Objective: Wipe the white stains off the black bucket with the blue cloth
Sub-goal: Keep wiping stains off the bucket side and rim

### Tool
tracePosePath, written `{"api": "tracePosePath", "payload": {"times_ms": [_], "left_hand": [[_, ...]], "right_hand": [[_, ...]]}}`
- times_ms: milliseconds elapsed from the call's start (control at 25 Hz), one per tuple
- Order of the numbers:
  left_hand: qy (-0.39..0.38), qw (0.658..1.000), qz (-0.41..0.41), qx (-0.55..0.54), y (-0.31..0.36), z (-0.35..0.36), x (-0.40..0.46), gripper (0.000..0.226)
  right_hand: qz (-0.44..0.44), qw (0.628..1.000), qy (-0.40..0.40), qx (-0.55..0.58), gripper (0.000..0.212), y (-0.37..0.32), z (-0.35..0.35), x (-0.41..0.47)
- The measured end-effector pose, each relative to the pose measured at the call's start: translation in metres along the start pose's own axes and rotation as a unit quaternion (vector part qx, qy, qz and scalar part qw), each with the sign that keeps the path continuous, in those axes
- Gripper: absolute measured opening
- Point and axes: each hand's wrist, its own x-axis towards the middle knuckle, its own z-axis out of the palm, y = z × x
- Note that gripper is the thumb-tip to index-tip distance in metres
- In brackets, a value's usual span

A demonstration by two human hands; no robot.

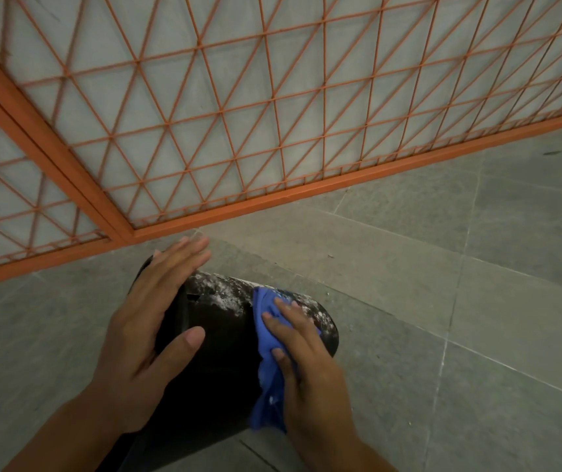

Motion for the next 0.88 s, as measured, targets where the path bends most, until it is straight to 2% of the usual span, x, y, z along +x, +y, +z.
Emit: {"api": "tracePosePath", "payload": {"times_ms": [200,280,400,600,800,880], "left_hand": [[0.043,0.998,-0.005,-0.036,-0.002,0.002,-0.001,0.067],[0.037,0.998,-0.006,-0.042,-0.001,0.003,-0.003,0.069],[0.043,0.999,-0.005,-0.033,-0.004,0.003,-0.004,0.068],[0.044,0.997,-0.023,-0.066,-0.009,0.001,0.000,0.072],[0.052,0.996,-0.033,-0.065,-0.011,0.005,-0.001,0.074],[0.059,0.995,-0.040,-0.073,-0.012,0.004,0.002,0.074]], "right_hand": [[0.076,0.996,0.047,0.026,0.030,0.015,-0.005,0.006],[0.067,0.996,0.044,0.029,0.030,0.005,-0.001,-0.004],[0.034,0.999,-0.002,0.036,0.031,-0.004,0.001,0.004],[0.099,0.995,0.021,0.008,0.038,0.000,-0.008,0.006],[0.045,0.998,-0.017,0.036,0.039,-0.007,0.000,0.008],[0.074,0.997,0.023,0.020,0.042,0.003,-0.003,0.013]]}}
